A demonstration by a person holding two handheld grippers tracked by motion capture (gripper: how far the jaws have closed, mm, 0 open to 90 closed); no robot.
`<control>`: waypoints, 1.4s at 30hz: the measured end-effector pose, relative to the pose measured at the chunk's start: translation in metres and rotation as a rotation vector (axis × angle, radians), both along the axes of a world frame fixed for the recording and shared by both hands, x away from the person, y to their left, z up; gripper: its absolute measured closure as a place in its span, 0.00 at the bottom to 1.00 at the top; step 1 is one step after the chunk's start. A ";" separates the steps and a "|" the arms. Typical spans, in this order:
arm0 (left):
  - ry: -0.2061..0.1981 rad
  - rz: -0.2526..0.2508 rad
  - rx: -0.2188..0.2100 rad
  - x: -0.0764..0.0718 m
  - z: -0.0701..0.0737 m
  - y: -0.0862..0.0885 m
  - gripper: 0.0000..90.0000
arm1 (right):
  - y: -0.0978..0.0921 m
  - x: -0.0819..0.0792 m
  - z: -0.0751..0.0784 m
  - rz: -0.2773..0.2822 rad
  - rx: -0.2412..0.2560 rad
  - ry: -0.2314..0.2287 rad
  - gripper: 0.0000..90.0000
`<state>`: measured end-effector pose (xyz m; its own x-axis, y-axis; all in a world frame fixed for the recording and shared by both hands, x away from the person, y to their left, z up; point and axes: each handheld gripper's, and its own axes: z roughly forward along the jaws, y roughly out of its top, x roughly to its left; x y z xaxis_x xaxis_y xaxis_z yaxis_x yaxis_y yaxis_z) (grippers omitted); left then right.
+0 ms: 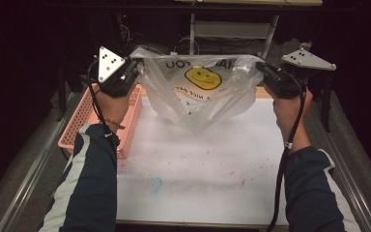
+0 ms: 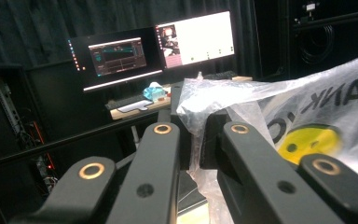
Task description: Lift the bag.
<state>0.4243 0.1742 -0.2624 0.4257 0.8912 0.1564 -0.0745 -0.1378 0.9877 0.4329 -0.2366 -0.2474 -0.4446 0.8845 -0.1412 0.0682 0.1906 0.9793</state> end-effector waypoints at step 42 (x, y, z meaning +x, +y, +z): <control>0.157 -0.001 0.204 0.041 -0.045 -0.040 0.50 | -0.005 0.034 -0.042 -0.083 -0.084 0.090 0.42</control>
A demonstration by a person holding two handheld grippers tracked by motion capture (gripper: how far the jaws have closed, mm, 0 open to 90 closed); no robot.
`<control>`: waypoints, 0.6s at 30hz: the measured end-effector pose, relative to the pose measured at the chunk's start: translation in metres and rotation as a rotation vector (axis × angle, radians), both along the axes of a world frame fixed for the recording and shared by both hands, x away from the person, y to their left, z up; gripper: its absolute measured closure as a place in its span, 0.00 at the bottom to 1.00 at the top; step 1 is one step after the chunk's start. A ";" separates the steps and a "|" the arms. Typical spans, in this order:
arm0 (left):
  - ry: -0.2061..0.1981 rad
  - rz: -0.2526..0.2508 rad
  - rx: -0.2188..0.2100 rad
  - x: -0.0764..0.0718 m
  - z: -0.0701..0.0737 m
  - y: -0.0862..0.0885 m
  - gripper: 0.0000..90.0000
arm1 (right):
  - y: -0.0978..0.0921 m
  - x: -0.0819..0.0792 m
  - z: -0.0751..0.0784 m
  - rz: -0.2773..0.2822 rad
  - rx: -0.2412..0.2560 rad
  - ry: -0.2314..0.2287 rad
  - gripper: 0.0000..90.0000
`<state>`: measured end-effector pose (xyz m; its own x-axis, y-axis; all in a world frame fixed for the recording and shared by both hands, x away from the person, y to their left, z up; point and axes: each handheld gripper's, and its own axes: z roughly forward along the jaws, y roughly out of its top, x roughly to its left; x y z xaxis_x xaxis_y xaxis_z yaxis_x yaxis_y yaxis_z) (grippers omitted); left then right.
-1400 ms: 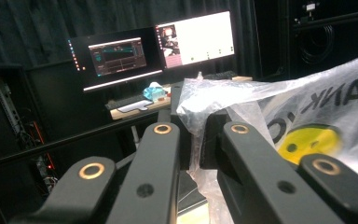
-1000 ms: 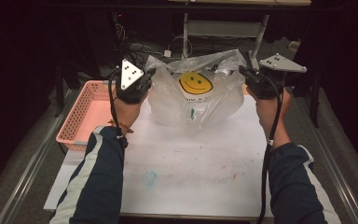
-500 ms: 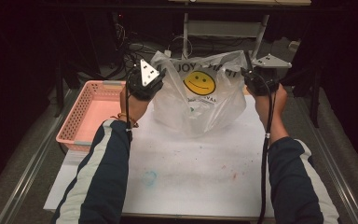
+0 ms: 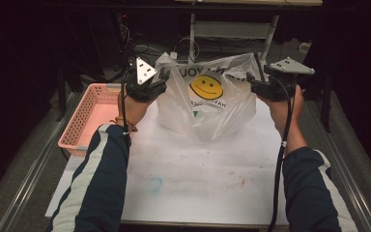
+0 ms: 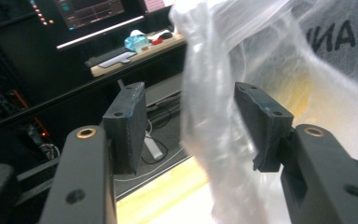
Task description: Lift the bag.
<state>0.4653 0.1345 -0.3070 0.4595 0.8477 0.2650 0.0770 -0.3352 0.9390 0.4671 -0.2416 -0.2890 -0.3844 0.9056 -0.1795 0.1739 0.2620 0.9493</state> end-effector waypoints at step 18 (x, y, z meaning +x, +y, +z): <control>-0.037 0.189 0.074 0.006 0.024 0.013 0.97 | -0.004 -0.033 0.033 -0.016 -0.031 -0.102 0.48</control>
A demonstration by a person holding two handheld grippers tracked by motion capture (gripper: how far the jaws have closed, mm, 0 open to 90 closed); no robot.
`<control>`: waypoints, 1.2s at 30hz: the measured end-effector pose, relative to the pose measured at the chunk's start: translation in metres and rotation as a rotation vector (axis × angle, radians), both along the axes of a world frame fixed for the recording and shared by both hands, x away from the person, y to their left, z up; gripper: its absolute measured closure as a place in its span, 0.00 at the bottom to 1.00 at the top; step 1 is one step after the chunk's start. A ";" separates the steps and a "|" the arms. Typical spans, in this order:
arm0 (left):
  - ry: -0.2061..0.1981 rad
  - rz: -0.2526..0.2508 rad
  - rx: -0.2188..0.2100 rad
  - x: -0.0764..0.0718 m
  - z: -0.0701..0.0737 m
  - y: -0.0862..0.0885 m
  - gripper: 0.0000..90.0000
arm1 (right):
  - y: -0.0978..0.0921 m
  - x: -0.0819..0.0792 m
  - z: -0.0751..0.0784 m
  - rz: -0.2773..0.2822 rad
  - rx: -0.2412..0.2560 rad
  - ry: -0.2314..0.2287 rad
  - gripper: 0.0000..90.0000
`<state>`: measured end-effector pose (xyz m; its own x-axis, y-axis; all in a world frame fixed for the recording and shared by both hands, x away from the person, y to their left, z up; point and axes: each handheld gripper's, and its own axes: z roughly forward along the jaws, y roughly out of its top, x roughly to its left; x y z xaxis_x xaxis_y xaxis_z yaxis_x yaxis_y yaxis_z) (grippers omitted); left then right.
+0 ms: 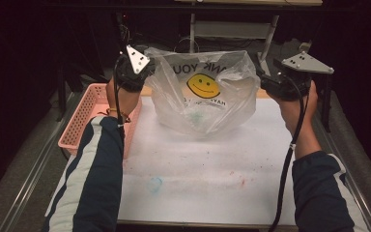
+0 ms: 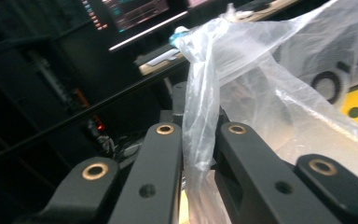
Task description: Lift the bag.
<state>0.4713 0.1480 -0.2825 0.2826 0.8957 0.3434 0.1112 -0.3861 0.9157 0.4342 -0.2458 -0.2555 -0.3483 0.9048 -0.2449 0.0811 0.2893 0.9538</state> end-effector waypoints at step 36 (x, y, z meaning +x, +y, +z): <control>0.059 -0.331 -0.059 -0.119 -0.080 0.019 0.24 | -0.018 -0.090 -0.089 0.216 -0.011 0.115 0.26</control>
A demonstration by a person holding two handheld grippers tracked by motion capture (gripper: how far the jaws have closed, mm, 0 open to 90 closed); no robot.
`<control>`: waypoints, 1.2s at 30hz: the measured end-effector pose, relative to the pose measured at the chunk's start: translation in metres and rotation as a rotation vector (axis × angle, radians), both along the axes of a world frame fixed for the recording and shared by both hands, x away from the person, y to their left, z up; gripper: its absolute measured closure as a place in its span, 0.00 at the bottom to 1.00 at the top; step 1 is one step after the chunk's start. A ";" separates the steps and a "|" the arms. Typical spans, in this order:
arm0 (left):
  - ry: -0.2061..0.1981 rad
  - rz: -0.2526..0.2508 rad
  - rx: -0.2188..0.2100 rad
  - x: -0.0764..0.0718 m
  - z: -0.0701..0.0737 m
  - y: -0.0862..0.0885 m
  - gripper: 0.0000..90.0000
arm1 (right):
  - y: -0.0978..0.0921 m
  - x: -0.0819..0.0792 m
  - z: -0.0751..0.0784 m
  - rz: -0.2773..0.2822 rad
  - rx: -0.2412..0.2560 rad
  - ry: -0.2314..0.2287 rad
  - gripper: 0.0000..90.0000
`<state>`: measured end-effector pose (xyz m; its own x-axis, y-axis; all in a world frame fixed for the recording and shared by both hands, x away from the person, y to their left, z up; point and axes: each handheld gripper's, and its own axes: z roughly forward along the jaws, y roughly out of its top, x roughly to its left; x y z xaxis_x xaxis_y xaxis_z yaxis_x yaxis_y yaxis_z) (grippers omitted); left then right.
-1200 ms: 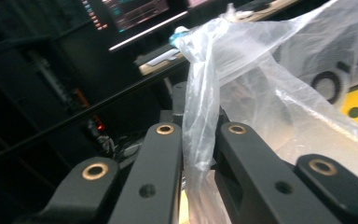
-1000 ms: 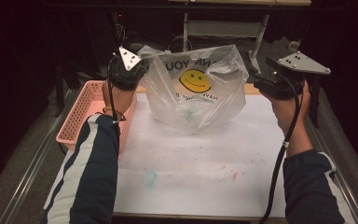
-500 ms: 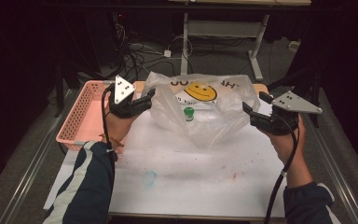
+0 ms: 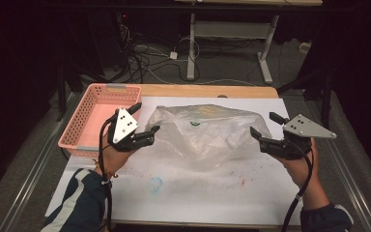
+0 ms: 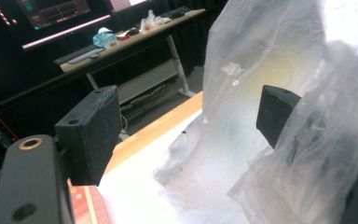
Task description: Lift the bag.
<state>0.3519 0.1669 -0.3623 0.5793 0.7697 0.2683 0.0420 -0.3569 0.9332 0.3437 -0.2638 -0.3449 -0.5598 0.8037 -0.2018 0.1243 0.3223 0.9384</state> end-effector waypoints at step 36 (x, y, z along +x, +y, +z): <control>-0.004 -0.056 0.164 -0.066 -0.029 0.039 0.18 | -0.001 -0.040 -0.020 0.068 -0.040 -0.024 0.19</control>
<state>0.2858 0.2058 -0.3914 0.6187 0.6818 0.3905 0.0138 -0.5064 0.8622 0.3033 -0.2643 -0.3646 -0.6075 0.7549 -0.2470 0.0786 0.3666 0.9271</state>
